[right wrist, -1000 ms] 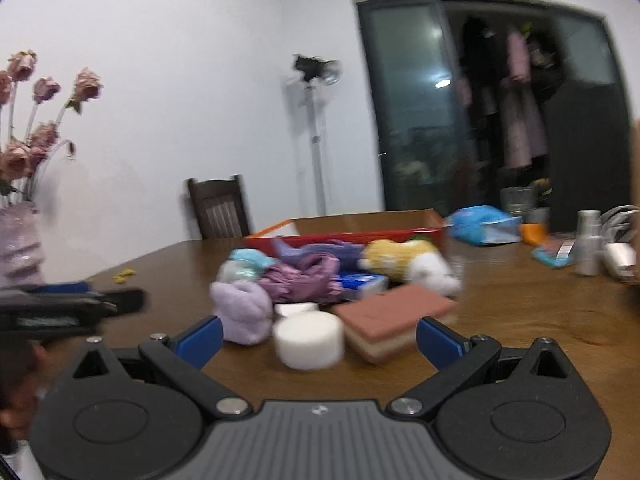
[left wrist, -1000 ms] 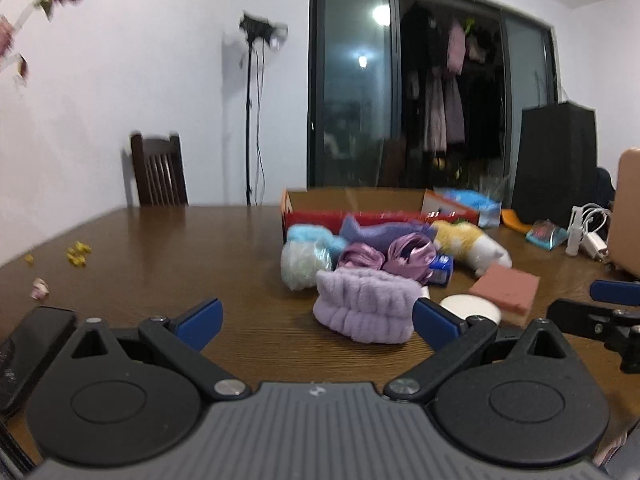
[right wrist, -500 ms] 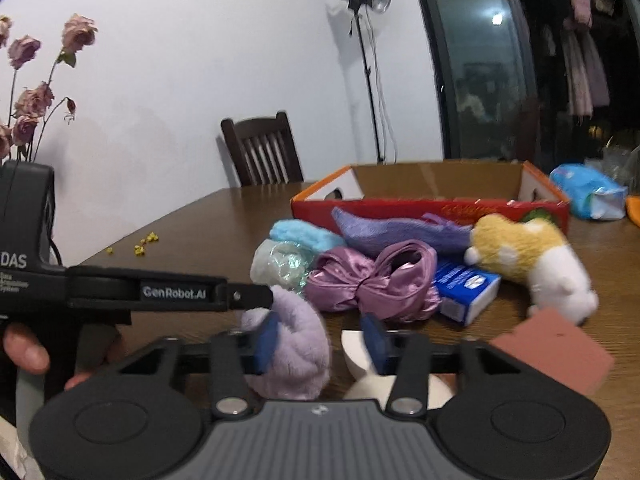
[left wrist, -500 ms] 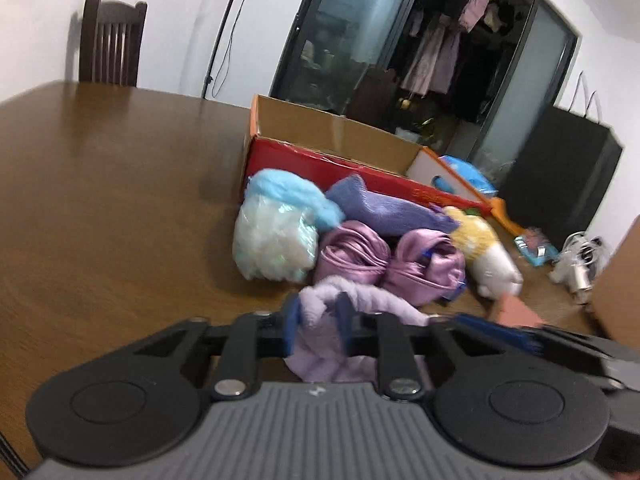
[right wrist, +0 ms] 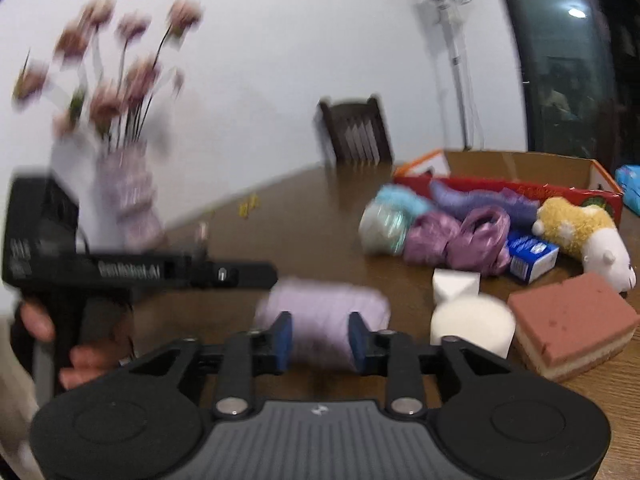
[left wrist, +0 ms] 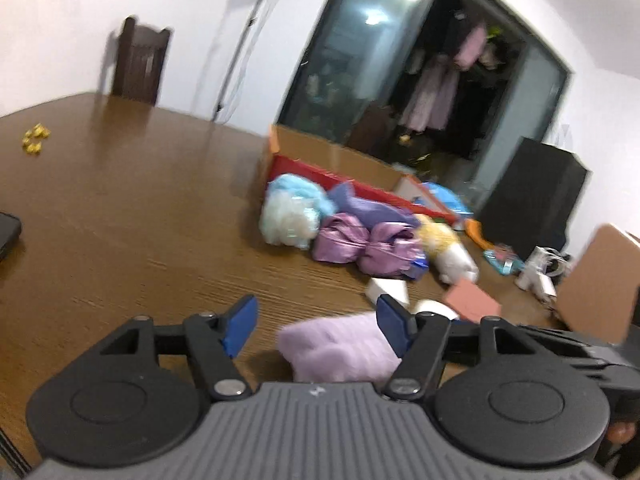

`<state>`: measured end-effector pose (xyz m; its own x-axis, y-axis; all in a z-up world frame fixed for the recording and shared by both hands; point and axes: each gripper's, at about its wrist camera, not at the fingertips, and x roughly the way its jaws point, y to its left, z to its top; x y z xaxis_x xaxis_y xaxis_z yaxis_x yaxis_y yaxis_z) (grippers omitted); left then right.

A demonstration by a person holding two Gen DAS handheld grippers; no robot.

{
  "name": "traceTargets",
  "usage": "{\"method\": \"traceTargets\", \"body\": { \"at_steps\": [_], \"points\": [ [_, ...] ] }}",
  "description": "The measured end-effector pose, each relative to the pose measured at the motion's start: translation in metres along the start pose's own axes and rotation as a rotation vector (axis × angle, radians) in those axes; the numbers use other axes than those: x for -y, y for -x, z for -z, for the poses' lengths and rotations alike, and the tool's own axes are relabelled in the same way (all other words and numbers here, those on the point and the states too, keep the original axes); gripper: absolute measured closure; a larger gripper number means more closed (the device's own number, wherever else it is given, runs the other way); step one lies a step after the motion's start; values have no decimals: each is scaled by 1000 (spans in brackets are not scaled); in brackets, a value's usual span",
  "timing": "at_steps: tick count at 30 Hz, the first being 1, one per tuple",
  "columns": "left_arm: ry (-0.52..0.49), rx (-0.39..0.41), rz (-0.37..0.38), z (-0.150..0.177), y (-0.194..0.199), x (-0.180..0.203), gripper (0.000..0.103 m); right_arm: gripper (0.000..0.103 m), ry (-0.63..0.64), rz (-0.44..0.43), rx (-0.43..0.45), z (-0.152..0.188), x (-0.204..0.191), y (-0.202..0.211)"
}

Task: Organize soft objects
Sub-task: 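Grasp the lavender fuzzy headband with both tools' fingers closing together, then carry the lavender headband into the cardboard box and open both tools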

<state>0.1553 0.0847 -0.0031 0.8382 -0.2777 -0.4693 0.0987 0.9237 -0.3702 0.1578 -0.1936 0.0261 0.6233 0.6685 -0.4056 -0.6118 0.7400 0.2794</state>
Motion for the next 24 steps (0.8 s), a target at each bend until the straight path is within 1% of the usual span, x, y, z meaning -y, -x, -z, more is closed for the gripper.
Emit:
{"method": "traceTargets", "body": {
  "at_steps": [3, 4, 6, 7, 8, 9, 10, 11, 12, 13, 14, 16, 18, 20, 21, 22, 24],
  "points": [
    [36, -76, -3, 0, -18, 3, 42, 68, -17, 89, -31, -6, 6, -24],
    [41, -89, 13, 2, -19, 4, 42, 68, -13, 99, -42, -5, 6, -32],
    [26, -90, 21, 8, -18, 8, 42, 68, -32, 109, -75, -1, 7, -46],
    [18, -92, 18, 10, -17, 8, 45, 68, -37, 110, -85, 1, 6, -50],
    [13, -97, 12, 14, -18, 9, 52, 68, -41, 112, -91, 3, 6, -52],
    [10, -107, -1, 17, -21, 9, 67, 68, -44, 119, -95, 6, 5, -54],
    [7, -115, -16, 19, -23, 8, 69, 68, -46, 127, -103, 8, 5, -54],
    [7, -113, -11, 20, -23, 8, 70, 68, -51, 124, -106, 9, 5, -55],
    [4, -109, -3, 20, -22, 7, 74, 68, -54, 122, -105, 11, 7, -58],
    [-1, -105, -1, 20, -23, 8, 78, 71, -61, 113, -105, 10, 8, -58],
    [-7, -100, 1, 19, -22, 9, 80, 76, -73, 100, -104, 10, 9, -57],
    [-21, -83, 9, 16, -20, 14, 84, 80, -65, 86, -88, 8, 8, -52],
    [-51, -48, 43, 4, -16, 21, 85, 81, -56, 82, -64, 1, 8, -46],
    [-79, -9, 77, -16, -16, 30, 85, 82, -50, 84, -16, -16, 12, -37],
    [-98, 9, 94, -29, -19, 36, 85, 82, -48, 83, 10, -29, 17, -33],
    [-124, 33, 118, -49, -25, 43, 85, 81, -39, 83, 37, -46, 24, -30],
    [-163, 55, 154, -88, -45, 55, 85, 81, -6, 97, 72, -84, 40, -32]
  ]
}}
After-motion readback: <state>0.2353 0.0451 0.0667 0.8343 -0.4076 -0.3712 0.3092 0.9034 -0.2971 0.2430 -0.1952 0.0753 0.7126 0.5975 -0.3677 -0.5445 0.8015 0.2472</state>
